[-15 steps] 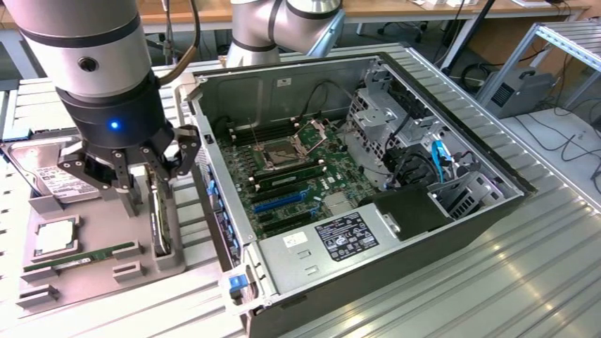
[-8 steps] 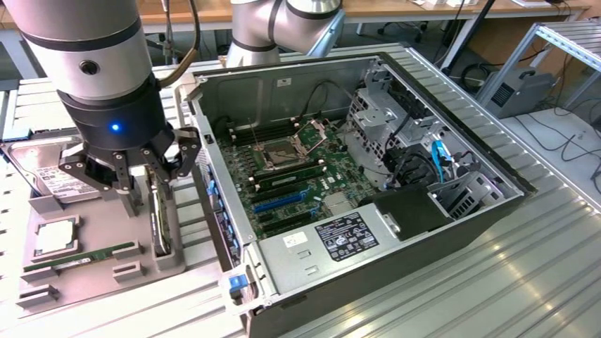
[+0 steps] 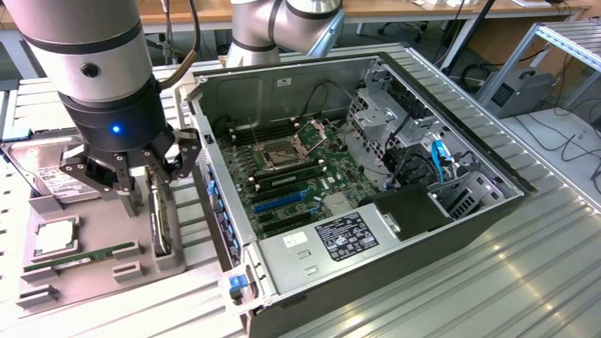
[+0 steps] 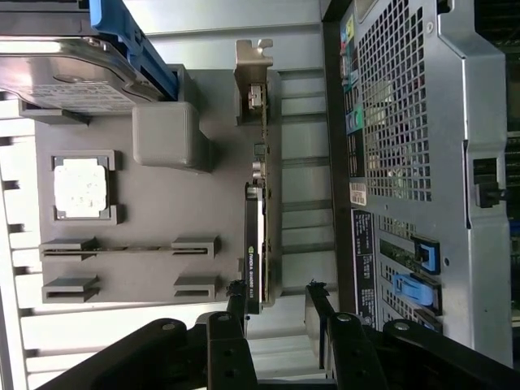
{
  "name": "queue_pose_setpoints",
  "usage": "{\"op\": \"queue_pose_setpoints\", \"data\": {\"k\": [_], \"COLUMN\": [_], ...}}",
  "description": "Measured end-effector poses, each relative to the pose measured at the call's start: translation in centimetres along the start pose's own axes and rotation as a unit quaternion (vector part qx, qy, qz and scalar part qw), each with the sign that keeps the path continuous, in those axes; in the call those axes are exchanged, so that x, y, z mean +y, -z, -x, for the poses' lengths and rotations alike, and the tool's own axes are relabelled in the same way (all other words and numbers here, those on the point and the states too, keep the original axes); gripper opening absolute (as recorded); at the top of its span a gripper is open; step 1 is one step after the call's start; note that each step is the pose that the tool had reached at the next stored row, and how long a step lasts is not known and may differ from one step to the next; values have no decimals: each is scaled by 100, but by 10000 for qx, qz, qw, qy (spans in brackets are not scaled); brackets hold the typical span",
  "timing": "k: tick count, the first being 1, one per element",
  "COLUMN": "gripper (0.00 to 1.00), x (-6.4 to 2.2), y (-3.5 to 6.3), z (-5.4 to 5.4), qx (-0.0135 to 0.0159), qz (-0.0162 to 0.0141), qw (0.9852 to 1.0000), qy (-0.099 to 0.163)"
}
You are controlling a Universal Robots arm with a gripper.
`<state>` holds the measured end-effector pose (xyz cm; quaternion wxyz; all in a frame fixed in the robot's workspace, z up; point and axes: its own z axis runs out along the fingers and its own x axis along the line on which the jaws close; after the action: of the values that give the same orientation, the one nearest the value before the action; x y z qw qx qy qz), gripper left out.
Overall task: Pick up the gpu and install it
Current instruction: 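Pick up the gpu and move the gpu toward the slot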
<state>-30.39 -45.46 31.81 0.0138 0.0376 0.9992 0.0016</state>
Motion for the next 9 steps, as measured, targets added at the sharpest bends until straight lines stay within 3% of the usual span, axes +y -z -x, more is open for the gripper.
{"op": "queue_pose_setpoints", "data": {"k": [9], "gripper": [42], "x": [0], "y": [-20], "z": [-1], "qx": [0], "qz": [0], "qw": [10000], "qy": [0]}}
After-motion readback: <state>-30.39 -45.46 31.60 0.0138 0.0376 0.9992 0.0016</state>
